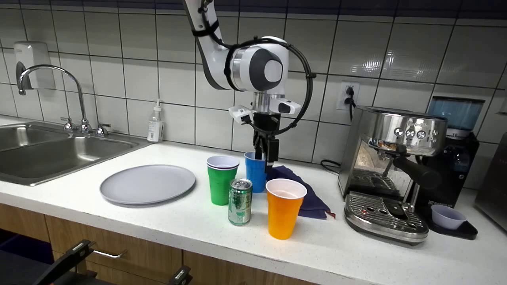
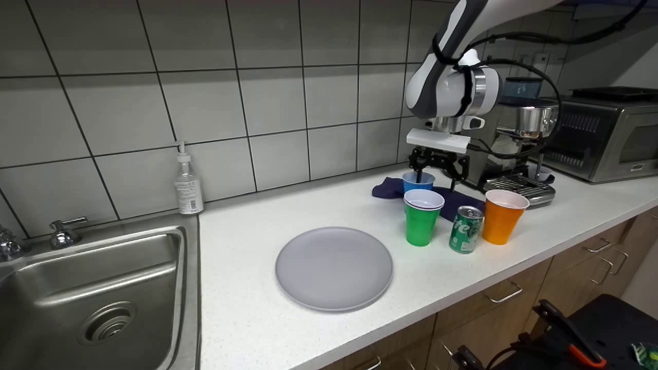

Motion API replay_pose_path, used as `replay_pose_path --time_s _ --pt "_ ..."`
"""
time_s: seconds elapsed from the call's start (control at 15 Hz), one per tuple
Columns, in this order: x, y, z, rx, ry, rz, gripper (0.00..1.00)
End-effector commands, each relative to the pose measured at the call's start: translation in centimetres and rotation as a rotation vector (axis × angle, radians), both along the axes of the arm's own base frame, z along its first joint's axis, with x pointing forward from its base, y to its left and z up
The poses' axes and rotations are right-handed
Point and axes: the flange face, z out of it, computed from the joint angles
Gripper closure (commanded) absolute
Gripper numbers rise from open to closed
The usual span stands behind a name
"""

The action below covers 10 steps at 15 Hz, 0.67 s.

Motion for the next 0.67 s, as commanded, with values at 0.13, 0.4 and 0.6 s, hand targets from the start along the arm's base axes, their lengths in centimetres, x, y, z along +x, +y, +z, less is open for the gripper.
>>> replay_pose_path --time_s 0.13,0.4,0.6 --pt "0.67 -0.34 0.38 -0.021 0.009 -0.025 0.28" --pt "0.66 -0.51 0.46 -0.024 0.006 -0.031 0.58" --pt "0.64 -0.50 0.43 -0.026 0.007 -0.030 0.82"
